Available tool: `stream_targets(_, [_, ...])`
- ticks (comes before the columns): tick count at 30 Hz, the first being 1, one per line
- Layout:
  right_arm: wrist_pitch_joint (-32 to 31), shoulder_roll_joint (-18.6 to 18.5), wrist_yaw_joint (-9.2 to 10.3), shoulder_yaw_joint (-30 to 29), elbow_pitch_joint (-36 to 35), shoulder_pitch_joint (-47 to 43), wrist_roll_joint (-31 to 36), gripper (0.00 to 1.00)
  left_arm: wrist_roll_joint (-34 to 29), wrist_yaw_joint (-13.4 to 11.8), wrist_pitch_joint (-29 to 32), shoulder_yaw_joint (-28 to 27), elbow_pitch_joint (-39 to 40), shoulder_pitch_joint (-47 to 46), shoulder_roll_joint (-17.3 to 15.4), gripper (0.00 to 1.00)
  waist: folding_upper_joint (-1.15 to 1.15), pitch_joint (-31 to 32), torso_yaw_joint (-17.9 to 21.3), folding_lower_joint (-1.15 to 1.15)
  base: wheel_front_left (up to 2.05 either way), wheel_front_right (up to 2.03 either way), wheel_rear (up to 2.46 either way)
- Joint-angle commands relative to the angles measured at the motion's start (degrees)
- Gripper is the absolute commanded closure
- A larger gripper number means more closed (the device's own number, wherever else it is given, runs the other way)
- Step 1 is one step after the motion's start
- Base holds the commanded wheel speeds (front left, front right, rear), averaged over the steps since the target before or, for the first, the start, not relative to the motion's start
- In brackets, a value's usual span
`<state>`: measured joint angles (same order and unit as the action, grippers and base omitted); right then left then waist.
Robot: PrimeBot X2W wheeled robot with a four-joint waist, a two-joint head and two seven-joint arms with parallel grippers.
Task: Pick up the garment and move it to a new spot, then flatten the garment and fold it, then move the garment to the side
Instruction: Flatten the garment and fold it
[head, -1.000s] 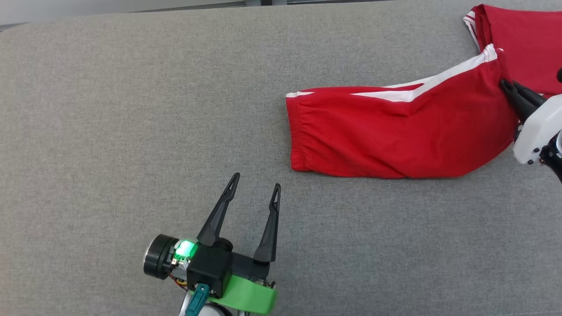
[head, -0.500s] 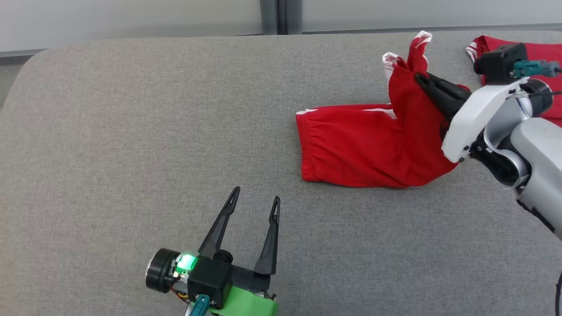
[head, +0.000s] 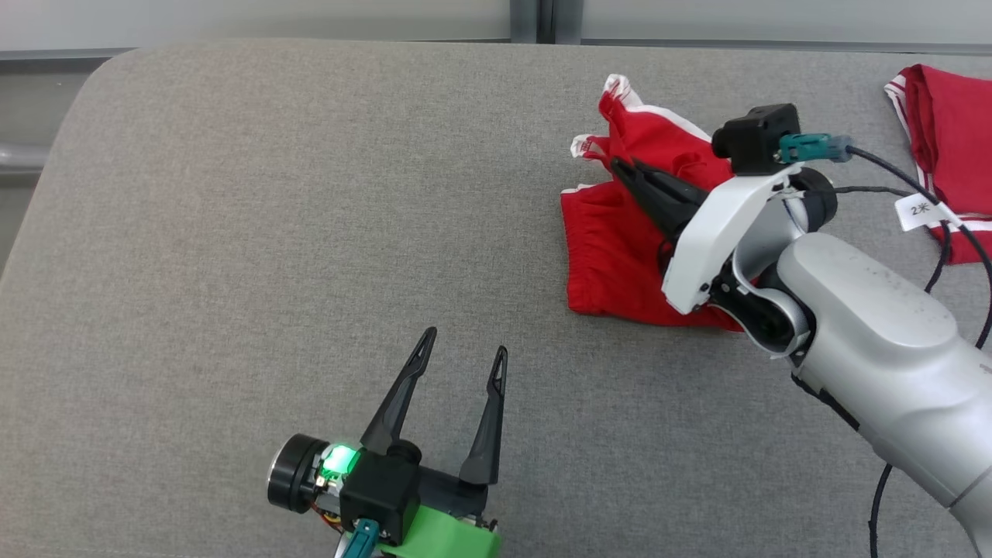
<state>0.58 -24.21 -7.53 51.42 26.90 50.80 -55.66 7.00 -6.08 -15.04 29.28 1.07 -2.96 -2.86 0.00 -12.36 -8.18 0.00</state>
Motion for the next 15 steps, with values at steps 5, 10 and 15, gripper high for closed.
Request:
stream_targets(5, [-0.5, 3.4, 0.10, 1.2, 1.4, -1.5, 1.0, 0.00, 0.7, -0.3, -0.2, 0.3, -0.3, -1.3, -0.1, 0.00, 0.00, -1.0, -1.1, 0.00, 0.00, 0.00, 0.00])
stream_targets(10, [0.8, 5.6, 0.10, 1.1, 0.2, -2.1, -1.3, 0.00, 1.0, -0.4, -0.1, 0.3, -0.7, -1.5, -0.1, 0.00, 0.00, -0.9, -0.8, 0.00, 0.00, 0.00, 0.00])
stream_targets(15, [6.3, 3.3, 0.10, -0.3, -3.9, -1.4, -1.5, 0.00, 0.5, -0.4, -0.1, -0.3, -0.7, -1.0, -0.1, 0.00, 0.00, 0.1, 0.5, 0.00, 0.00, 0.00, 0.00])
